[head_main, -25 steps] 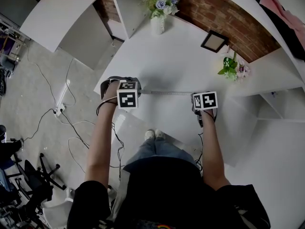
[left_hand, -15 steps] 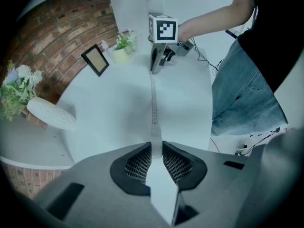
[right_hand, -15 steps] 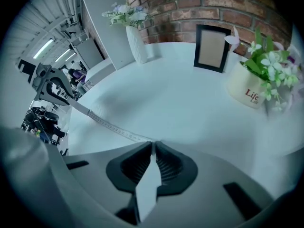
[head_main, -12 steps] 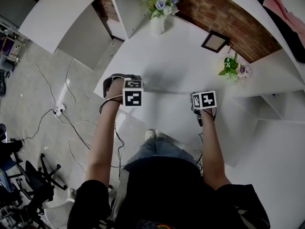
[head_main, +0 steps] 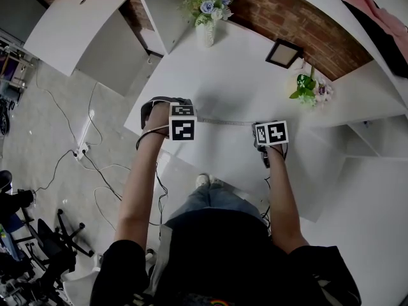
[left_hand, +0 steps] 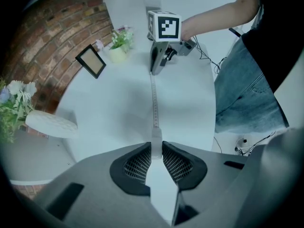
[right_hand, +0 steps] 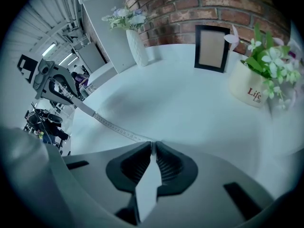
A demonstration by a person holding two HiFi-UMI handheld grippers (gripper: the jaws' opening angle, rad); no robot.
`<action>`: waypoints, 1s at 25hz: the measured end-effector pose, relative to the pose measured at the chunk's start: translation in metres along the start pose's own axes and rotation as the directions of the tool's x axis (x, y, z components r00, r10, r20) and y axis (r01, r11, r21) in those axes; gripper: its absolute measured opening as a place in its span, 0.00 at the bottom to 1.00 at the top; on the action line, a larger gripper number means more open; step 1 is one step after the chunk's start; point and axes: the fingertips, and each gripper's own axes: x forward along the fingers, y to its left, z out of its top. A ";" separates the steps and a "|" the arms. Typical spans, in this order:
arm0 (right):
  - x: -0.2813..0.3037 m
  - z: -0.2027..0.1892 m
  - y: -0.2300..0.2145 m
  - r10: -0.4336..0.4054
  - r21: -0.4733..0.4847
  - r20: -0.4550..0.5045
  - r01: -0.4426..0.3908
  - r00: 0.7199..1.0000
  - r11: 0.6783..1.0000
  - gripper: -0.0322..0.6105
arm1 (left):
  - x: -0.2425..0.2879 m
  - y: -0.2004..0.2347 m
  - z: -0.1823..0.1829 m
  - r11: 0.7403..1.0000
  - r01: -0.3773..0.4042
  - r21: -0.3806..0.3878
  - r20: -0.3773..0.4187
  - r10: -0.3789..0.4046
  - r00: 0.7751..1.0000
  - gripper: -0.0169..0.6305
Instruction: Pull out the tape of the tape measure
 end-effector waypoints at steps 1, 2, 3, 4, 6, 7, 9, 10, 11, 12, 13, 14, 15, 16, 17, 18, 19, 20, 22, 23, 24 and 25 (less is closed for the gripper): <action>0.000 0.000 0.001 0.006 0.003 0.005 -0.006 1.000 1.000 0.10 | 0.000 0.001 0.001 1.000 -0.001 0.001 -0.003 0.001 1.000 0.14; 0.000 0.001 0.002 0.014 0.008 0.010 -0.014 1.000 1.000 0.11 | 0.001 0.001 0.001 1.000 -0.002 0.001 -0.006 0.002 1.000 0.14; 0.001 0.001 0.003 0.023 0.013 0.014 -0.023 1.000 1.000 0.11 | 0.002 0.002 0.002 1.000 -0.002 0.002 -0.011 0.002 1.000 0.14; 0.001 0.001 0.004 0.031 0.017 0.017 -0.031 0.999 0.999 0.11 | 0.003 0.002 0.002 1.000 -0.003 0.003 -0.016 0.003 1.000 0.14; 0.001 0.000 0.005 0.041 0.021 0.023 -0.042 0.999 0.999 0.12 | 0.004 0.002 0.004 1.000 -0.008 0.002 -0.019 0.008 1.000 0.14; 0.001 0.000 0.006 0.044 0.020 0.025 -0.045 0.999 0.999 0.12 | 0.005 0.003 0.006 1.000 -0.013 -0.003 -0.015 0.013 1.000 0.14; 0.001 0.000 0.008 0.050 0.017 0.029 -0.050 0.998 0.999 0.13 | 0.005 0.005 0.008 1.000 -0.022 -0.017 0.000 0.022 1.000 0.14; 0.000 0.000 0.008 0.053 0.017 0.030 -0.053 0.998 0.998 0.15 | 0.004 0.006 0.008 0.999 -0.026 -0.022 0.005 0.026 1.000 0.14; 0.000 0.000 0.009 0.056 0.017 0.032 -0.056 0.998 0.998 0.16 | 0.004 0.007 0.009 0.999 -0.031 -0.024 0.008 0.031 0.999 0.14; -0.001 0.001 0.009 0.059 0.018 0.036 -0.059 0.998 0.998 0.16 | 0.003 0.008 0.009 0.999 -0.036 -0.026 0.009 0.037 0.999 0.14; -0.001 0.001 0.009 0.062 0.020 0.040 -0.062 0.997 0.998 0.17 | 0.003 0.009 0.010 0.999 -0.041 -0.029 0.012 0.042 0.999 0.14; -0.002 0.002 0.009 0.064 0.023 0.044 -0.065 0.997 0.998 0.19 | 0.002 0.010 0.010 0.998 -0.045 -0.032 0.015 0.046 0.999 0.14; -0.002 0.002 0.008 0.066 0.025 0.048 -0.067 0.997 0.997 0.19 | 0.002 0.011 0.011 0.998 -0.048 -0.035 0.019 0.049 0.999 0.14; -0.002 0.003 0.008 0.066 0.027 0.052 -0.067 0.996 0.997 0.20 | 0.001 0.011 0.011 0.998 -0.050 -0.037 0.022 0.051 0.998 0.14; -0.003 0.003 0.007 0.065 0.028 0.056 -0.067 0.996 0.997 0.20 | 0.001 0.011 0.012 0.998 -0.053 -0.039 0.025 0.054 0.998 0.14; -0.004 0.003 0.007 0.065 0.030 0.059 -0.067 0.996 0.997 0.20 | 0.001 0.011 0.012 0.998 -0.055 -0.040 0.026 0.056 0.998 0.15; -0.004 0.004 0.006 0.066 0.031 0.062 -0.068 0.996 0.997 0.21 | 0.001 0.011 0.012 0.998 -0.057 -0.040 0.027 0.058 0.998 0.15; -0.005 0.004 0.006 0.067 0.033 0.065 -0.069 0.996 0.997 0.21 | 0.001 0.011 0.012 0.997 -0.059 -0.041 0.028 0.060 0.998 0.15; -0.006 0.005 0.005 0.070 0.038 0.069 -0.073 0.995 0.997 0.22 | 0.001 0.010 0.013 0.997 -0.063 -0.044 0.034 0.064 0.997 0.15; -0.006 0.004 0.005 0.072 0.040 0.071 -0.075 0.995 0.996 0.22 | 0.001 0.010 0.014 0.997 -0.064 -0.045 0.037 0.066 0.997 0.15; -0.006 0.004 0.006 0.073 0.042 0.073 -0.077 0.995 0.996 0.22 | 0.001 0.009 0.014 0.997 -0.066 -0.046 0.040 0.067 0.997 0.15; -0.007 0.004 0.006 0.075 0.043 0.074 -0.078 0.994 0.996 0.22 | 0.001 0.009 0.014 0.997 -0.068 -0.048 0.043 0.070 0.997 0.15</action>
